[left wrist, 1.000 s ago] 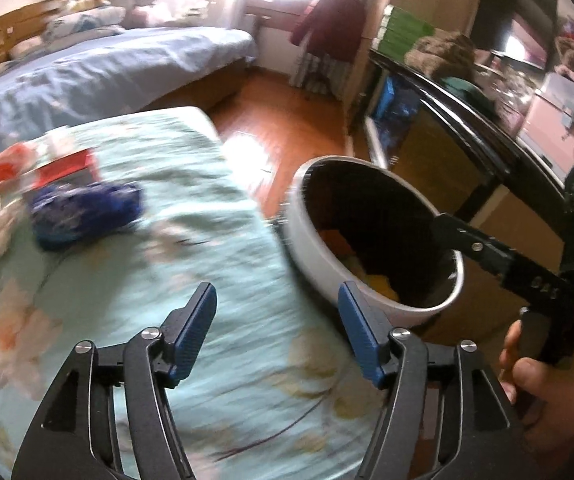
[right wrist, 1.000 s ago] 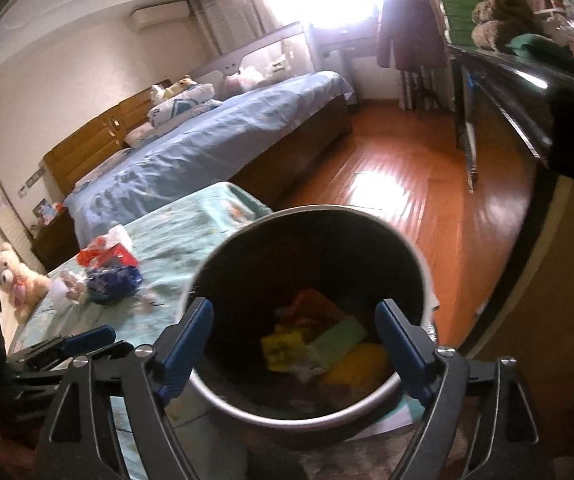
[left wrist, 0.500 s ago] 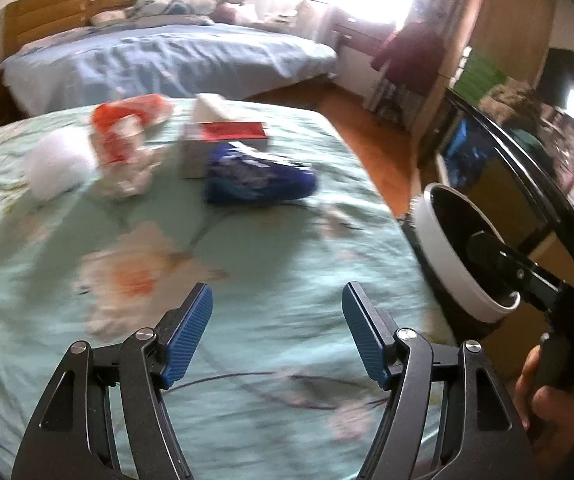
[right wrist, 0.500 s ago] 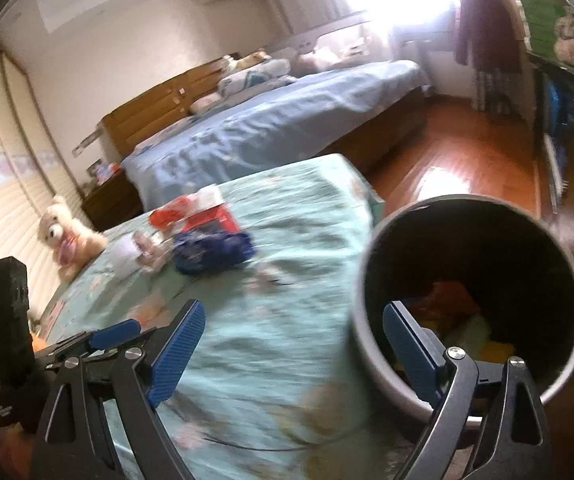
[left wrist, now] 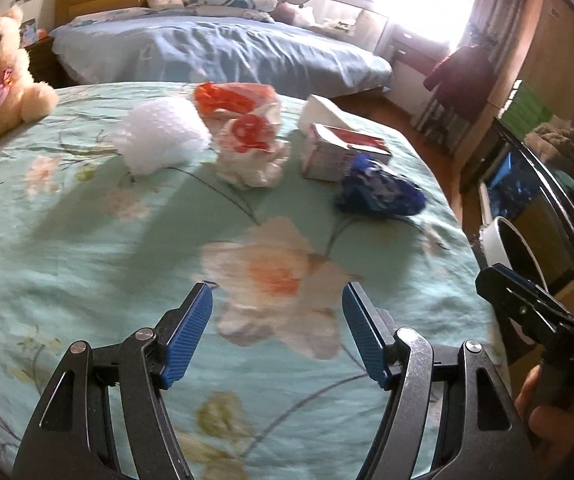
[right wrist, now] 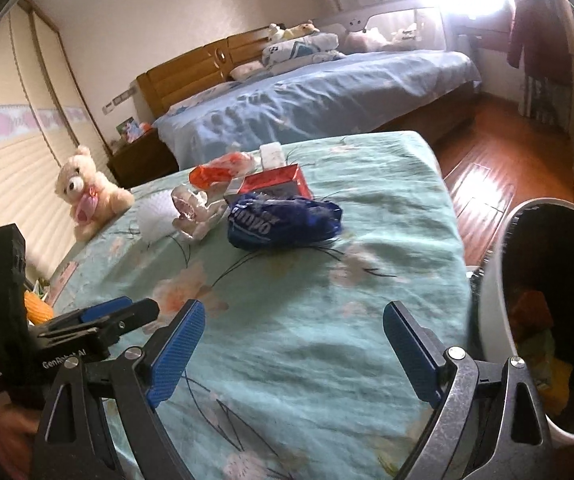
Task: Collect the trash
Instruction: 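Move both open tools back toward the remaining trash on the bed, then grasp the red-printed white plastic bag with the left tool while the right tool grasps the blue plastic wrapper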
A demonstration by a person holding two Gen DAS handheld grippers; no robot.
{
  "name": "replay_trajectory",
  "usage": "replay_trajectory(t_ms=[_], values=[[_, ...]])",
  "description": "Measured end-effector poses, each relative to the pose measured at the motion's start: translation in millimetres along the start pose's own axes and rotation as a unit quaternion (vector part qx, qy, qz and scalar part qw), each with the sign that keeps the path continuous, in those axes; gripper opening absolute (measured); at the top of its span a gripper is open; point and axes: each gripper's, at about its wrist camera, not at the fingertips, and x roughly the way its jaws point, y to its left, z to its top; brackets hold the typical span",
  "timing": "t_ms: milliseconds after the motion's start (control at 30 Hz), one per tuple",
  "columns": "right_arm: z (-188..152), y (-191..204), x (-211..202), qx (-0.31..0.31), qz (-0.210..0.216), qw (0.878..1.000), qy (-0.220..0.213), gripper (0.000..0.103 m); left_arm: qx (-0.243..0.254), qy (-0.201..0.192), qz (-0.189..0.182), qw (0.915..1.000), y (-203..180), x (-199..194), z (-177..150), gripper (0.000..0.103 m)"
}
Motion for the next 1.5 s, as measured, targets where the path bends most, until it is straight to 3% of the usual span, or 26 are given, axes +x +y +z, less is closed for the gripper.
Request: replay_trajectory(t_ms=[333,800,867,900,967,1000,1033,1067,1133,1200,1267,1367,1433,1467,1500], values=[[20,7,34,-0.029,0.006,1.000,0.009,0.092,-0.002,0.006,0.004,1.0000,17,15,21,0.069],[51,7,82,-0.070,0.019,0.997,0.039,0.092,-0.001,-0.008,0.008,0.9999,26,54,74,0.069],[53,4,89,-0.064,0.020,0.997,0.047,0.092,0.001,-0.006,0.009,0.9999,26,61,77,0.067],[53,3,92,-0.061,0.020,0.997,0.050,0.091,0.003,-0.005,0.009,0.9999,26,62,77,0.059],[53,1,94,-0.057,0.018,0.997,0.050,0.084,0.009,0.006,0.005,0.9999,25,70,78,0.042],[53,1,95,-0.057,0.016,0.997,0.050,0.071,0.014,0.014,0.000,0.9998,24,74,77,0.030],[52,-1,96,-0.053,0.017,0.997,0.052,0.056,0.017,0.016,0.000,0.9997,23,75,76,0.025],[52,-3,97,-0.045,0.026,0.997,0.054,0.049,0.022,0.015,0.001,0.9996,21,75,74,0.023],[51,-5,96,-0.035,0.027,0.997,0.055,0.015,0.031,0.010,0.002,0.9995,17,73,71,0.017],[49,-7,94,-0.033,0.021,0.998,0.055,0.006,0.033,0.008,-0.001,0.9994,16,69,68,0.013],[46,-9,89,-0.024,0.029,0.998,0.054,0.004,0.029,0.010,-0.010,0.9995,15,66,65,0.010],[41,-9,81,-0.014,0.034,0.998,0.055,0.007,0.023,0.017,-0.026,0.9993,14,61,58,0.004],[38,-11,76,0.004,0.040,0.998,0.054,0.018,0.019,0.018,-0.032,0.9991,12,56,52,0.004],[37,-11,75,0.011,0.039,0.998,0.053,0.026,0.017,0.019,-0.036,0.9990,11,54,48,0.004],[37,-11,73,0.017,0.037,0.998,0.050,0.053,0.016,0.019,-0.037,0.9990,11,53,46,0.004]])
